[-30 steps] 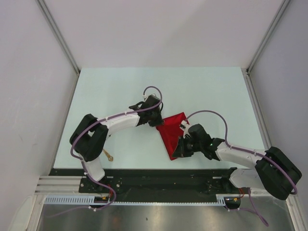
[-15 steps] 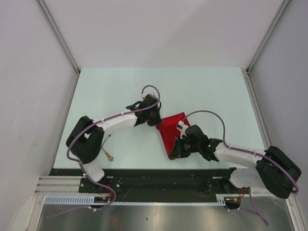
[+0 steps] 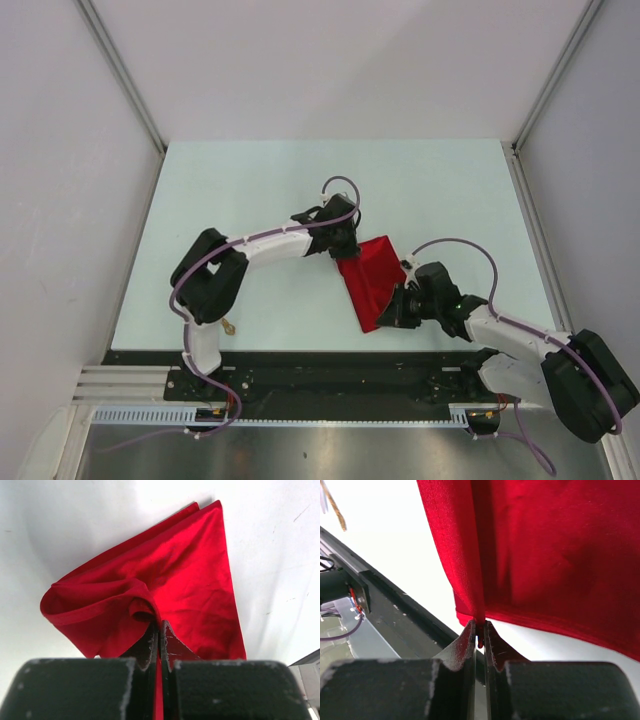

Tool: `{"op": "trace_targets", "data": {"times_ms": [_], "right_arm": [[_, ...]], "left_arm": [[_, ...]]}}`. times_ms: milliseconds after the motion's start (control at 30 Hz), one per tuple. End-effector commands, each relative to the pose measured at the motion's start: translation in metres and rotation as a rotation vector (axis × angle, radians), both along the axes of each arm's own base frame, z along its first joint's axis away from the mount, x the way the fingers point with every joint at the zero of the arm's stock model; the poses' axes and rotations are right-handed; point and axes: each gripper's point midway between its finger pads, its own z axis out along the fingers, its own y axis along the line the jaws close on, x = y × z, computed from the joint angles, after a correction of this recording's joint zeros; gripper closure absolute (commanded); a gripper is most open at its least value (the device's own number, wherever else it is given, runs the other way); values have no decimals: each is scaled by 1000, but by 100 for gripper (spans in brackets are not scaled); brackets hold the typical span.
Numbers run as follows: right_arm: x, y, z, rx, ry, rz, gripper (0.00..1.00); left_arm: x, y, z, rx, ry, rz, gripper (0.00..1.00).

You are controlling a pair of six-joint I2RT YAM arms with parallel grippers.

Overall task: Fold the napkin into a case and place the utensils inside
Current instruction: Fold the lower triangle-folded napkin at the center of the board.

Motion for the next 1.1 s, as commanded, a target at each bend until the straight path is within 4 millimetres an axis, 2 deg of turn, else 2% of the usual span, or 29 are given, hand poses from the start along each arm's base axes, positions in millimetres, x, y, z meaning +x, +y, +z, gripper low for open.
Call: {"op": "trace_targets", "data": {"times_ms": [0, 333, 467, 700, 800, 833, 867, 933, 1000, 1033, 1067], "right_arm": [[-29, -10, -20, -34, 114, 62, 100], [-29, -19, -35, -99, 148, 32, 100], [-25, -22, -32, -118, 133, 18, 100], [-7, -31, -18, -160, 93, -48, 100], [-5, -35, -15, -170, 89, -81, 89], [-6, -36, -14, -175, 94, -87, 79], [-5, -37, -13, -178, 92, -92, 75], [0, -36, 0, -175, 66, -95, 63], [13, -36, 15, -183, 10, -110, 57], [15, -38, 18, -201, -5, -108, 49], [21, -41, 20, -220, -24, -121, 46]], "left_arm": [[27, -13, 19, -42, -75, 42, 99], [27, -24, 5, -46, -66, 20, 91], [27, -26, 1, -48, -60, 19, 90], [31, -28, 4, -59, -75, 26, 90], [32, -32, 1, -70, -67, 18, 90], [32, -33, 0, -68, -66, 17, 90], [34, -34, 1, -70, -70, 16, 90], [34, -34, -2, -66, -68, 13, 90], [34, -34, -2, -63, -69, 11, 89], [31, -37, -1, -77, -57, -5, 89], [31, -38, -1, -78, -60, -7, 89]]}}
